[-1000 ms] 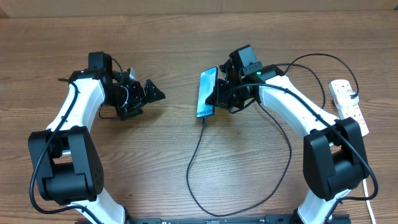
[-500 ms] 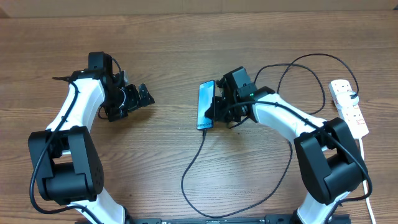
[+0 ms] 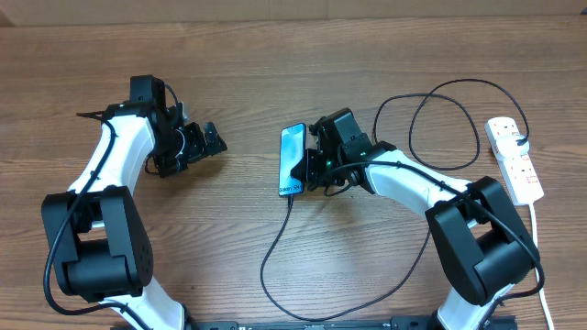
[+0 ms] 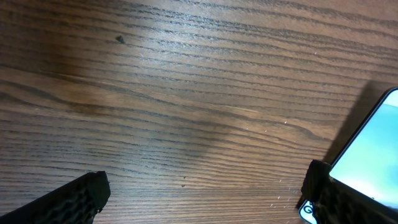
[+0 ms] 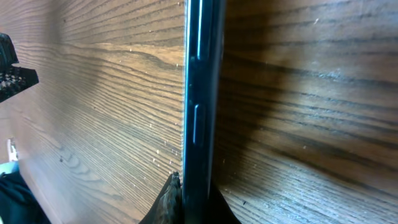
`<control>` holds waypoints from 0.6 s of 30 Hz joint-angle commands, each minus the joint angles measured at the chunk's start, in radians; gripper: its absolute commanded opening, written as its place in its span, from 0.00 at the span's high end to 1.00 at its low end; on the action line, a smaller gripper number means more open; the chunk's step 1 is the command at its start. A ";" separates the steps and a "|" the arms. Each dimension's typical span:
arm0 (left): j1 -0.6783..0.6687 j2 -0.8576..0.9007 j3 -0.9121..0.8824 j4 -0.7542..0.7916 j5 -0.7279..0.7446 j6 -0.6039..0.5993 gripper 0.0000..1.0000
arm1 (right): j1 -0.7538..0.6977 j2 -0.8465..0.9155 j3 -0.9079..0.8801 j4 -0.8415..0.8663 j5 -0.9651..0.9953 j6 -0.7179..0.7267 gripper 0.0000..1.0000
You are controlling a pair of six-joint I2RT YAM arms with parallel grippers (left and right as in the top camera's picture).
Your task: Plug charger to phone and switch on socket
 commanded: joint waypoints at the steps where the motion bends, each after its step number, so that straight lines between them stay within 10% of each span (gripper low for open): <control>1: -0.001 -0.021 0.000 0.003 -0.010 -0.006 0.00 | 0.010 0.036 -0.018 0.018 -0.010 0.008 0.93; 18: -0.001 -0.021 0.000 0.003 -0.010 -0.006 0.00 | 0.006 0.125 -0.018 0.095 -0.017 -0.004 0.53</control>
